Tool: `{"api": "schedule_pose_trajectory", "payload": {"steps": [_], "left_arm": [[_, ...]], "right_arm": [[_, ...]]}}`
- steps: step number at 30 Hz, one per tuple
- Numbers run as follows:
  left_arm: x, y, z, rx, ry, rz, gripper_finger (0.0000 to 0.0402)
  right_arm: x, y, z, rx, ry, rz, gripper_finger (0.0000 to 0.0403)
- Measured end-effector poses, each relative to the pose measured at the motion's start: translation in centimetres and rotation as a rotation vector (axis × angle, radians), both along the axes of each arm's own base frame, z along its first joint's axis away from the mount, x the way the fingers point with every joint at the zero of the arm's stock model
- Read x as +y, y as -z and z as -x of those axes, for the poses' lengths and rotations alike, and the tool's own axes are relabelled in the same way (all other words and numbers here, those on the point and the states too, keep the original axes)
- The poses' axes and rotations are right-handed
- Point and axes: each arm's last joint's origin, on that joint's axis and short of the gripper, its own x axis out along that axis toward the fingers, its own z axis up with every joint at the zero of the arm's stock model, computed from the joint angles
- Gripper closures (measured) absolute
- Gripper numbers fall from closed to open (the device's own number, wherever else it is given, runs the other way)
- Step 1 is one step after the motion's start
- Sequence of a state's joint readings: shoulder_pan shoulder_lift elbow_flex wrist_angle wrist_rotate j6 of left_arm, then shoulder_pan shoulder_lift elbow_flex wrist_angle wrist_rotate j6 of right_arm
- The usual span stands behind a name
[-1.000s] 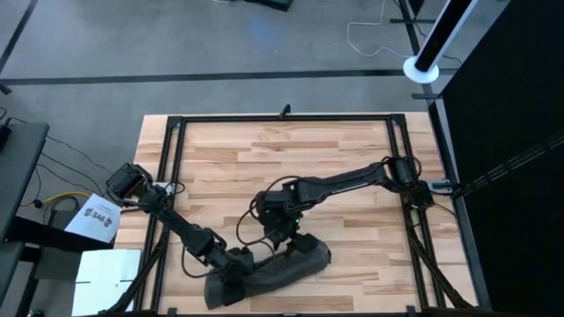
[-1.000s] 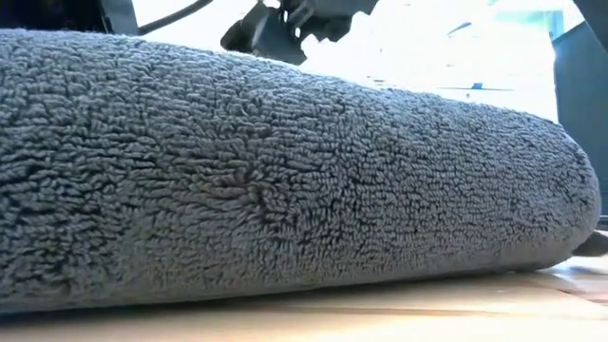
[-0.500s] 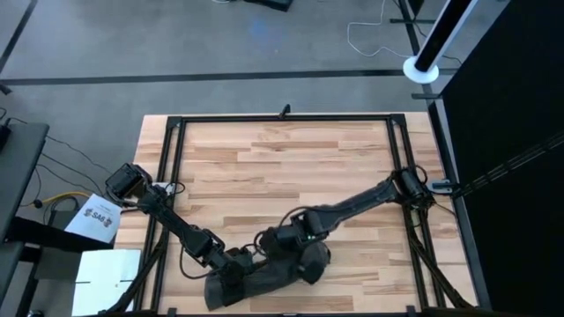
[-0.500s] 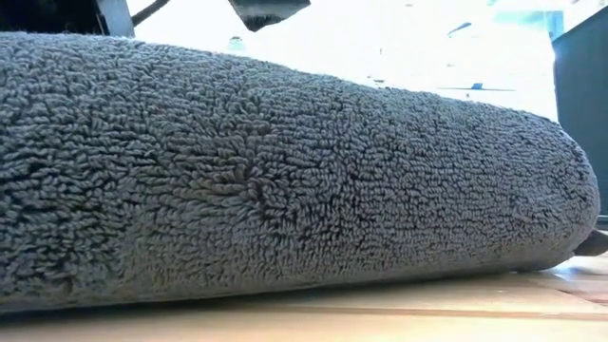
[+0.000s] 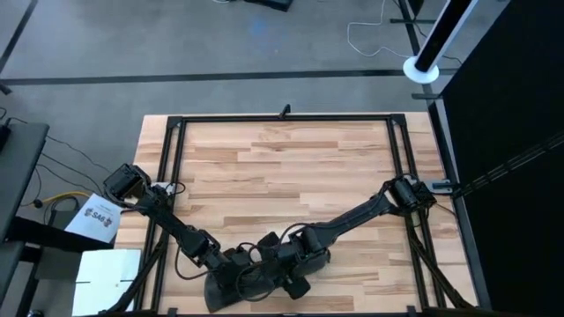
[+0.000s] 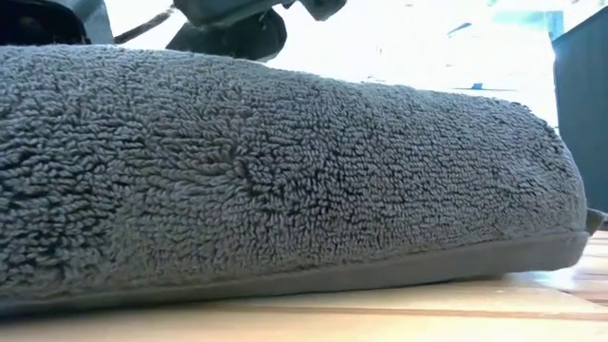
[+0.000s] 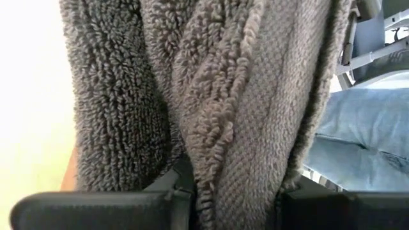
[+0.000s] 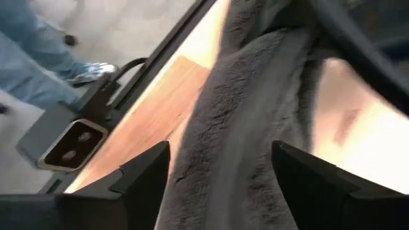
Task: Roll towel
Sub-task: Roll the black towel
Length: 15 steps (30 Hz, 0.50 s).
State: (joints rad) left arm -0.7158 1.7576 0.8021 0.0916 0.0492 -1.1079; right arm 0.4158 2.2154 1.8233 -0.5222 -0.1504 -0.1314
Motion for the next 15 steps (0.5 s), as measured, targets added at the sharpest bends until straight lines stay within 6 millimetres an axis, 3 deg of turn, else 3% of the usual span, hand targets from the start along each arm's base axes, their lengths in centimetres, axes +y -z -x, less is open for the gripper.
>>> {"api": "schedule_pose_trajectory", "payload": {"steps": [8,15], "left_arm": [[-0.1,0.0,0.0,-0.003,0.006,0.004,0.0329],[-0.1,0.0,0.0,0.008,-0.013,0.012,0.0329]], "right_arm": [[-0.5,1.4,0.0,0.002,0.055,0.000,0.0098],[-0.4,3.3,0.9,0.048,0.064,0.003,0.0096]]}}
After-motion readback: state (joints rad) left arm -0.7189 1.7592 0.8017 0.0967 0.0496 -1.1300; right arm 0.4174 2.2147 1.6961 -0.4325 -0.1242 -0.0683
